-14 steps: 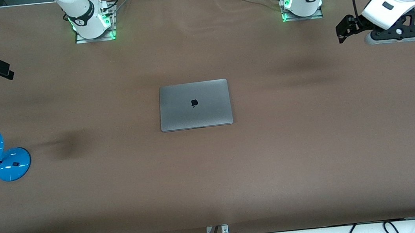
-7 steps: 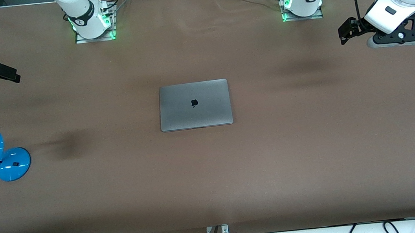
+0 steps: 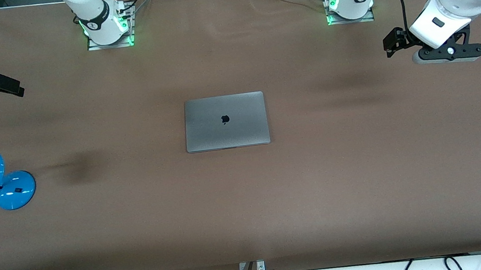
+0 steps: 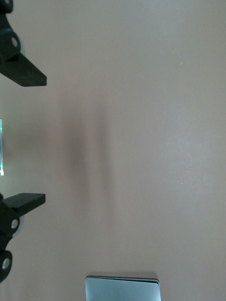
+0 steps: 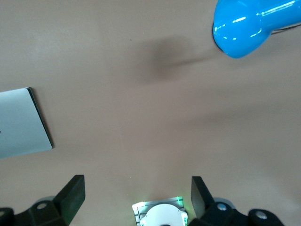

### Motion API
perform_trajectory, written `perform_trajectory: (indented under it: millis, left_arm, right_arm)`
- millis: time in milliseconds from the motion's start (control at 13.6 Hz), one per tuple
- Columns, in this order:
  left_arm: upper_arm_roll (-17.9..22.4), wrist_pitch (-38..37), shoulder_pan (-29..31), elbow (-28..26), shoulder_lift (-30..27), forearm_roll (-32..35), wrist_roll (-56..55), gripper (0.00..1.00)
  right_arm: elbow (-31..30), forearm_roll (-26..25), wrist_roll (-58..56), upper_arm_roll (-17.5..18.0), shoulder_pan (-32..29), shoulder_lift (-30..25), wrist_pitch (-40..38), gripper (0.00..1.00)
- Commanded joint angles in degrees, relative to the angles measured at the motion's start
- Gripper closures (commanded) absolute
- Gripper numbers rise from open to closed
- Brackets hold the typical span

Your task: Close laptop with both arms from behind

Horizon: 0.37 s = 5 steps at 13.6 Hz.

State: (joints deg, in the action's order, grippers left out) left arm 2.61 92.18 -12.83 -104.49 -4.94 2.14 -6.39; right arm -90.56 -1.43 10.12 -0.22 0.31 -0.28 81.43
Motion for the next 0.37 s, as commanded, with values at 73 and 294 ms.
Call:
perform_trajectory:
  millis: [73, 294]
  left_arm:
    - [0.1, -0.7, -0.3, 6.3, 3.5, -0.2, 0.9, 0.00]
    - [0.1, 0.8, -0.4, 6.9, 4.1, -0.4, 0.3, 0.00]
  right_arm:
    - [-0.1, 0.8, -0.7, 0.9, -1.2, -0.6, 0.9, 0.00]
    - [-0.2, 0.8, -0.7, 0.9, -1.2, -0.6, 0.9, 0.00]
